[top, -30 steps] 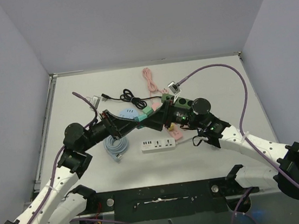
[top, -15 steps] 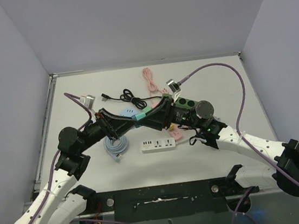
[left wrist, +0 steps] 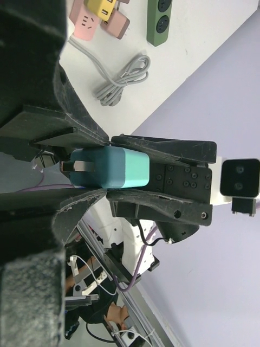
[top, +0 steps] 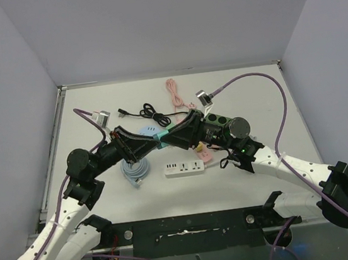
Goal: Insert the plug
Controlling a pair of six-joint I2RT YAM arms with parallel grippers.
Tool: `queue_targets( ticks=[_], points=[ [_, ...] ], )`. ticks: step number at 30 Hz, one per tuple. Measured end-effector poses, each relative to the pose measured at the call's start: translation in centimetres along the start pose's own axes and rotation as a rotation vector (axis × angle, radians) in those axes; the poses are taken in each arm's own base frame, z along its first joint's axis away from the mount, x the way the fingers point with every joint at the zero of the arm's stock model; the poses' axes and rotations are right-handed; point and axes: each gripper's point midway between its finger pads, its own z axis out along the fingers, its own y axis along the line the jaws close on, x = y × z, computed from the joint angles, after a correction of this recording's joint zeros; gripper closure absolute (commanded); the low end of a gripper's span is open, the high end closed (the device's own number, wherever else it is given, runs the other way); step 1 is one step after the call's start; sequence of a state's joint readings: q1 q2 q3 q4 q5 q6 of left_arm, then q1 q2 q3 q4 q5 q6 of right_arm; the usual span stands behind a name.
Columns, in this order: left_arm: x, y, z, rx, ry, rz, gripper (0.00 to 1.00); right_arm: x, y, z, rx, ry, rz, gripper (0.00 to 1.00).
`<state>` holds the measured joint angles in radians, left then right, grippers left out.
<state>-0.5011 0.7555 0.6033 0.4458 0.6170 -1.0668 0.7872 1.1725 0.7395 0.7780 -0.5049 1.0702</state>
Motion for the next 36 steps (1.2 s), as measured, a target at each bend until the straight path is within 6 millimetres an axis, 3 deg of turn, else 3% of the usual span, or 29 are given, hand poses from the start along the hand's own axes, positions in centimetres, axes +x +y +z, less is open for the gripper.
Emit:
queue_targets(
  ticks=[3, 8, 11, 14, 19, 23, 28, 32, 36],
  points=[
    [0.0, -0.3, -0.1, 0.01, -0.001, 0.008, 0.76, 0.0, -0.1, 0.0, 0.003, 0.001, 0.008, 0.9],
    [-0.1, 0.1, -0.1, -0.004, -0.005, 0.017, 0.45, -0.2, -0.3, -0.1, 0.008, -0.002, 0.0, 0.98],
    [-0.1, 1.3, -0.2, -0.06, -0.016, 0.024, 0.37, -0.4, -1.7, -0.5, 0.049, 0.004, -0.04, 0.99],
    [-0.1, 3.4, -0.6, -0.163, -0.041, 0.042, 0.31, -0.6, -4.9, -1.6, 0.149, 0.039, -0.129, 1.0],
    [-0.3, 8.9, -2.9, -0.452, -0.087, 0.091, 0.3, -1.2, -10.0, -4.1, 0.337, 0.191, -0.362, 1.0],
    [-0.4, 12.5, -6.0, -0.684, -0.101, 0.155, 0.3, -5.2, -13.9, -7.2, 0.482, 0.271, -0.522, 1.0],
    [0.1, 14.5, -8.5, -0.824, -0.077, 0.211, 0.3, -9.2, -20.5, -12.2, 0.66, 0.385, -0.59, 1.0],
    [0.5, 15.2, -9.4, -0.865, -0.049, 0.233, 0.3, -9.2, -24.5, -14.6, 0.69, 0.542, -0.596, 1.0],
    [0.7, 15.5, -9.5, -0.87, -0.031, 0.253, 0.3, -9.4, -27.8, -15.5, 0.673, 0.661, -0.609, 1.0]
  ],
)
